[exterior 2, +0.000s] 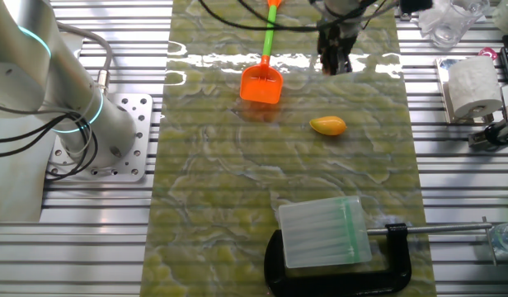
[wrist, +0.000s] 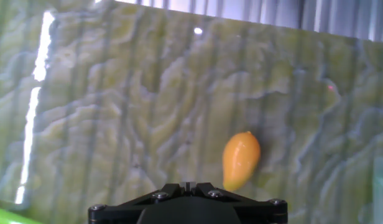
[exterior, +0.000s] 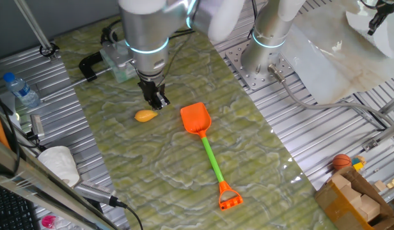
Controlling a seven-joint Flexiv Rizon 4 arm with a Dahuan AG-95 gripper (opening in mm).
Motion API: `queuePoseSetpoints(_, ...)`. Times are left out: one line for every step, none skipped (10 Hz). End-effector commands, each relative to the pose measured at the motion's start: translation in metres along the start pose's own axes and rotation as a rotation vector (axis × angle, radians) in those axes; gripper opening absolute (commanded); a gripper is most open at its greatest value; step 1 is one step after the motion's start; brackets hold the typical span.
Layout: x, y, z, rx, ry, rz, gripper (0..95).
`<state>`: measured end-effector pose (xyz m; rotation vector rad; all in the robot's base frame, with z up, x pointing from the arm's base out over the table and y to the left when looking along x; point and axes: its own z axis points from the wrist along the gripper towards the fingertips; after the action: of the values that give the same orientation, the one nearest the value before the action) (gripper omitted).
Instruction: Use a shovel to scoop up an object
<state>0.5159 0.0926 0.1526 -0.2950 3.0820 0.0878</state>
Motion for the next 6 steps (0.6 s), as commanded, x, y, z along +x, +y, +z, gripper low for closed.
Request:
queuePoseSetpoints(-0.0067,0.006,-0.0015,0.0,0.019,-0.006,0.0)
queuePoseSetpoints(-0.0075,0.0068,-0.0018,-0.006,0.038,-0.033,0.0)
queuePoseSetpoints(-0.0075,0.0068,-0.0017,0.013,0.04,-0.021,0.0)
queuePoseSetpoints(-0.0079,0.0068,-0.0008,0.036,0.046,0.017,0.0)
queuePoseSetpoints(-0.008,0.0067,-0.0002,0.05,0.049,0.024,0.0)
queuePoseSetpoints(-0.0083,0.0065,0.0014,0.096,0.056,0.049,0.0)
